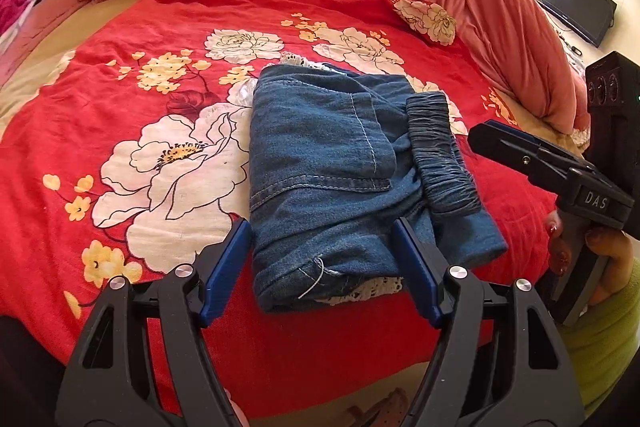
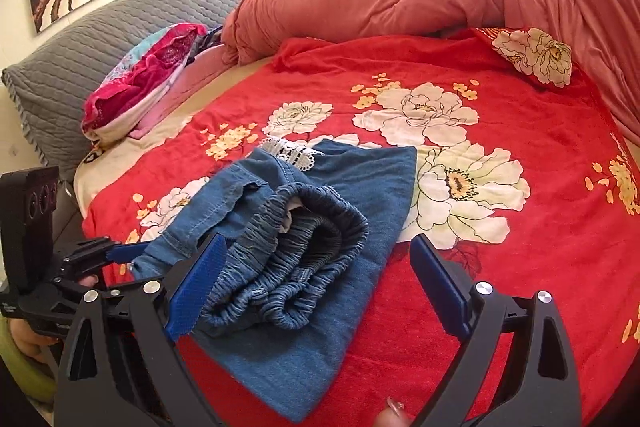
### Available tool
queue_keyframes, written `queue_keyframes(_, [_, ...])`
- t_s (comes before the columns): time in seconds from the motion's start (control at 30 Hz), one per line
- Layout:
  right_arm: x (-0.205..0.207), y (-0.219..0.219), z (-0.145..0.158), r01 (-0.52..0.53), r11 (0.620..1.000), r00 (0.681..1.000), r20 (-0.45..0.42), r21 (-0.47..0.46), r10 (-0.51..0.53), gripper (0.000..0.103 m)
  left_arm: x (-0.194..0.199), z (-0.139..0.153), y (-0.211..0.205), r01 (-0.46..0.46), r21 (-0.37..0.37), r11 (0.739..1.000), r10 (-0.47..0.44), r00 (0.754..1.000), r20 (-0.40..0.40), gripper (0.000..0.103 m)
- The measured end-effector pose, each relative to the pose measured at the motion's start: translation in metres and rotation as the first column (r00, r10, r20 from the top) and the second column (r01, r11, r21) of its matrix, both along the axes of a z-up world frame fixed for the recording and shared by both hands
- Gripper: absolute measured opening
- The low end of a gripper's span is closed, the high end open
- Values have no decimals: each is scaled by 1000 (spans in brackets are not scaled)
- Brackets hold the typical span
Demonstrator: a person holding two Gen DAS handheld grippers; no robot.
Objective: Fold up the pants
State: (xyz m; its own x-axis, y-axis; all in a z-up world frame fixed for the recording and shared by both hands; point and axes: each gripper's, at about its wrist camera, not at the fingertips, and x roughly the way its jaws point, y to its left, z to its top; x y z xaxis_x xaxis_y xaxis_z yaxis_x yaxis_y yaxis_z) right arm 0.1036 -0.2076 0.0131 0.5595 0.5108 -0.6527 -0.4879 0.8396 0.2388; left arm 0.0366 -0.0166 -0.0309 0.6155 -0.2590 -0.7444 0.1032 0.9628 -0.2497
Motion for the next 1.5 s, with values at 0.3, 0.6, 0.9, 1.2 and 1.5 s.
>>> queue_keyframes(0.3, [-8,-1,6,21,1000,1000,10,11,-21,94,-23,33,12,-7,-49,999,12,995,98,72])
queue_keyframes(0.6, [-3,-14,7,92,995,996,9,33,-93,95,-8,29,42,-102,-39,994,104,993,60,82])
queue_keyframes(0.9, [1,-26,4,144,989,990,-4,42,-144,96,-1,8,47,-110,22,994,110,994,-2,88])
queue_keyframes(1.2, [4,-26,0,144,989,989,-18,42,-144,97,-9,-16,37,-72,93,993,76,996,-40,88])
queue_keyframes(1.5, [0,-23,5,128,990,992,0,58,-128,97,-5,34,40,-69,13,998,68,995,73,88])
